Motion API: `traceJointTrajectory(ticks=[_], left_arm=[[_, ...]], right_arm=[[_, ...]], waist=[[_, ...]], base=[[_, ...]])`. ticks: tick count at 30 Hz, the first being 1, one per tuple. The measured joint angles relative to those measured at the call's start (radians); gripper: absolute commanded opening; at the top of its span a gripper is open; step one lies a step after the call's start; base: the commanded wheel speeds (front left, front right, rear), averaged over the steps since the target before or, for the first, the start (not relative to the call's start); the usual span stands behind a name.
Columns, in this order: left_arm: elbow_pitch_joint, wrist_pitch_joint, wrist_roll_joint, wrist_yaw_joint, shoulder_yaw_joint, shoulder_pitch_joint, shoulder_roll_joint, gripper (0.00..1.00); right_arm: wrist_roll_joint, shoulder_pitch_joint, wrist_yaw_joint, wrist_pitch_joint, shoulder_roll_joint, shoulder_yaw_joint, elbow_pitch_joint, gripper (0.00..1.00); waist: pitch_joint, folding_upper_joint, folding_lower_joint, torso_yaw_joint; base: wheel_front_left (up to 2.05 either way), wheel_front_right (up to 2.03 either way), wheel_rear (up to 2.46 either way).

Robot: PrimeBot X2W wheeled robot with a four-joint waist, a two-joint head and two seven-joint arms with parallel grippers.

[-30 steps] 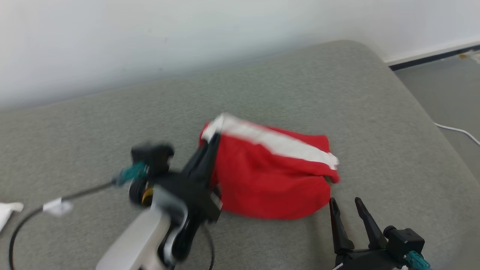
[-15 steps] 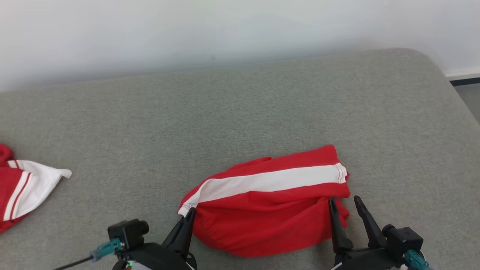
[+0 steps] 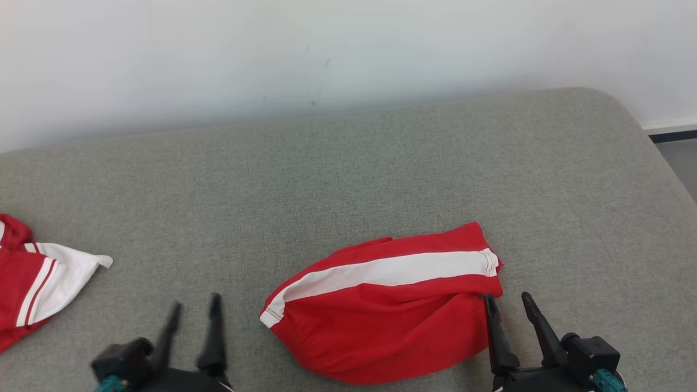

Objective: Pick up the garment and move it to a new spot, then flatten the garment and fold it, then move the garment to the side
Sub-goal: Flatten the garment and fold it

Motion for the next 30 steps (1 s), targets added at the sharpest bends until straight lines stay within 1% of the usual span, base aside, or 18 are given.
traceJointTrajectory(ticks=[2, 4, 5, 7, 9, 12, 17, 23, 24, 27, 30], left_arm=[[-0.052, -0.003, 0.129, 0.032, 0.087, 0.023, -0.011, 1.00], [-0.105, -0.003, 0.241, 0.047, 0.162, 0.065, -0.045, 1.00], [-0.128, -0.003, 0.295, 0.046, 0.190, 0.089, -0.066, 1.00], [-0.169, -0.003, 0.386, 0.034, 0.240, 0.125, -0.101, 1.00], [-0.191, -0.003, 0.462, 0.008, 0.275, 0.153, -0.127, 1.00], [-0.198, -0.003, 0.534, -0.030, 0.325, 0.198, -0.168, 1.00], [-0.187, -0.003, 0.610, -0.096, 0.396, 0.235, -0.207, 1.00], [-0.120, -0.003, 0.641, -0.178, 0.442, 0.276, -0.234, 1.00], [-0.120, -0.003, 0.641, -0.178, 0.442, 0.276, -0.234, 1.00], [-0.098, -0.003, 0.648, -0.209, 0.463, 0.278, -0.243, 1.00], [-0.084, -0.003, 0.658, -0.225, 0.478, 0.279, -0.249, 1.00]], right_arm=[[-0.002, 0.004, 0.000, 0.000, 0.000, -0.009, -0.003, 1.00], [-0.006, 0.007, 0.000, 0.000, 0.000, -0.016, -0.007, 1.00], [-0.006, 0.008, 0.000, 0.000, 0.000, -0.019, -0.008, 1.00], [-0.009, 0.010, 0.000, 0.000, 0.000, -0.024, -0.013, 1.00], [-0.011, 0.012, 0.000, 0.000, 0.000, -0.028, -0.018, 1.00], [-0.015, 0.019, 0.000, 0.000, 0.000, -0.032, -0.023, 1.00], [-0.015, 0.029, 0.000, 0.000, 0.000, -0.040, -0.027, 1.00], [-0.014, 0.040, 0.000, 0.000, 0.000, -0.042, -0.014, 1.00], [-0.014, 0.040, 0.000, 0.000, 0.000, -0.042, -0.014, 1.00], [-0.029, 0.041, 0.000, 0.008, 0.000, -0.049, -0.016, 1.00], [-0.041, 0.045, 0.000, 0.013, 0.000, -0.060, -0.026, 1.00]], waist=[[-0.006, 0.0000, 0.0000, 0.000], [-0.013, 0.0000, 0.0000, 0.003], [-0.016, 0.0000, 0.0000, 0.004], [-0.023, -0.0001, 0.0000, 0.008], [-0.030, -0.0001, 0.0000, 0.011], [-0.039, 0.0000, 0.0000, 0.016], [-0.048, 0.0000, 0.0000, 0.024], [-0.058, -0.0001, 0.0000, 0.029], [-0.058, -0.0001, 0.0000, 0.029], [-0.062, -0.0001, 0.0000, 0.032], [-0.067, 0.0000, 0.0000, 0.036]], base=[[0.00, 0.00, 0.00], [0.00, 0.00, 0.00], [0.00, 0.00, 0.00], [0.00, 0.00, 0.00], [0.00, 0.00, 0.00], [0.00, 0.00, 0.00], [0.00, 0.00, 0.00], [0.00, 0.00, 0.00], [0.00, 0.00, 0.00], [0.00, 0.00, 0.00], [0.00, 0.00, 0.00]])
